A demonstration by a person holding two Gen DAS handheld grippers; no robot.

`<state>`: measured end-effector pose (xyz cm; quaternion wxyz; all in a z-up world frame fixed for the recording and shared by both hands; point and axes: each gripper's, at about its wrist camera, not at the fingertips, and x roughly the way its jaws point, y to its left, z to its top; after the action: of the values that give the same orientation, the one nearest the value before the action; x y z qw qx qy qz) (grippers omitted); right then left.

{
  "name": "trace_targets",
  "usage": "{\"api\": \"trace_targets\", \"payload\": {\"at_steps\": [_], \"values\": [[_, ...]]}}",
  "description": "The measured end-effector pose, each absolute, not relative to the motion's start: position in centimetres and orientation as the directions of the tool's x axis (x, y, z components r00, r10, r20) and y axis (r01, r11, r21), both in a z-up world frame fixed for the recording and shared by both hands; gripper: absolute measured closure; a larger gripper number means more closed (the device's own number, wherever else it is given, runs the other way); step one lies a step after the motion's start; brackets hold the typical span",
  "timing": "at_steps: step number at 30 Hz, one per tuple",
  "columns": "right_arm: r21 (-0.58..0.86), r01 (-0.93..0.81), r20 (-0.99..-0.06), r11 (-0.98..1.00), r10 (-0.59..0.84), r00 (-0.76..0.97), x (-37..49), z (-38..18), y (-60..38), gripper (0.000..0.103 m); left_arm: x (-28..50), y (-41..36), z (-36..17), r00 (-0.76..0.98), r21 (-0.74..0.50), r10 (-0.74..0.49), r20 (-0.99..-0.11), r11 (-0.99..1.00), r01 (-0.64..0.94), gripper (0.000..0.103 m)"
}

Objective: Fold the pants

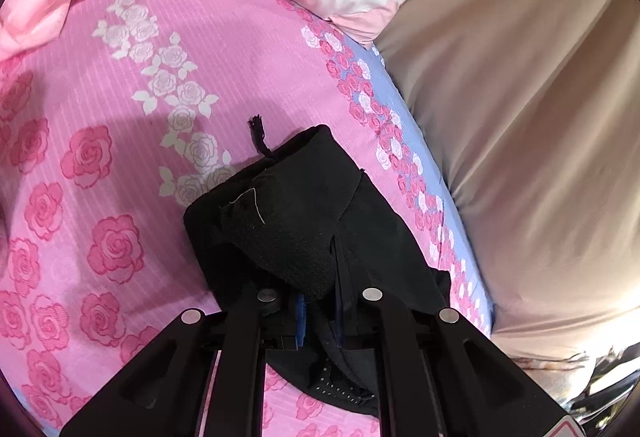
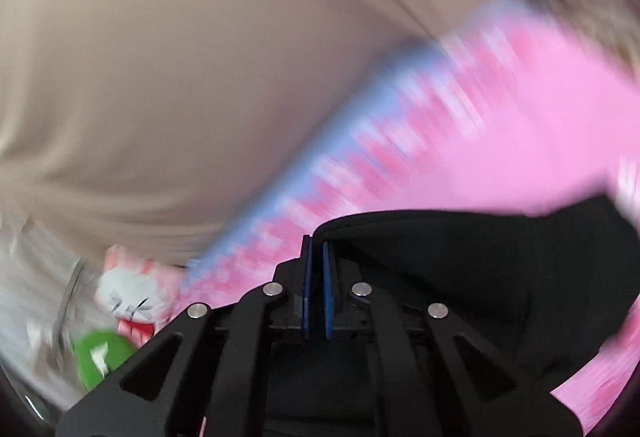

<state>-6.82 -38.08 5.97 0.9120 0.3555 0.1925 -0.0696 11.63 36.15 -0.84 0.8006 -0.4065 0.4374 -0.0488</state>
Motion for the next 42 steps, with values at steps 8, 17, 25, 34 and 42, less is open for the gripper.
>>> {"api": "trace_targets", "payload": {"at_steps": [8, 17, 25, 34, 42], "values": [[0.536, 0.473, -0.694, 0.699, 0.046, 0.719, -12.6, -5.8, -39.2, 0.096, 11.5, 35.8, -3.5, 0.54, -0.632, -0.417, -0.731, 0.713, -0.304, 0.095], [0.557, 0.555, -0.663, 0.619, -0.071, 0.745, -14.0, -4.9, -42.9, 0.037, 11.5, 36.1, -3.3, 0.539, -0.611, -0.397, -0.743, 0.731, -0.305, 0.094], [0.572, 0.509, -0.554, 0.643, -0.155, 0.818, -16.2, -0.3, -43.6, 0.098, 11.4, 36.1, -2.4, 0.543, -0.593, -0.379, -0.75, 0.749, -0.296, 0.094], [0.487, 0.649, -0.688, 0.584, -0.201, 0.697, -18.2, -4.4, -43.8, 0.078, 10.5, 35.8, -3.5, 0.541, -0.539, -0.321, -0.777, 0.783, -0.31, 0.092], [0.275, 0.487, -0.575, 0.829, -0.265, 0.774, -14.5, 4.4, -34.3, 0.076, 4.1, 32.0, 5.1, 0.696, -0.478, -0.211, -0.687, 0.852, -0.213, 0.093]]}}
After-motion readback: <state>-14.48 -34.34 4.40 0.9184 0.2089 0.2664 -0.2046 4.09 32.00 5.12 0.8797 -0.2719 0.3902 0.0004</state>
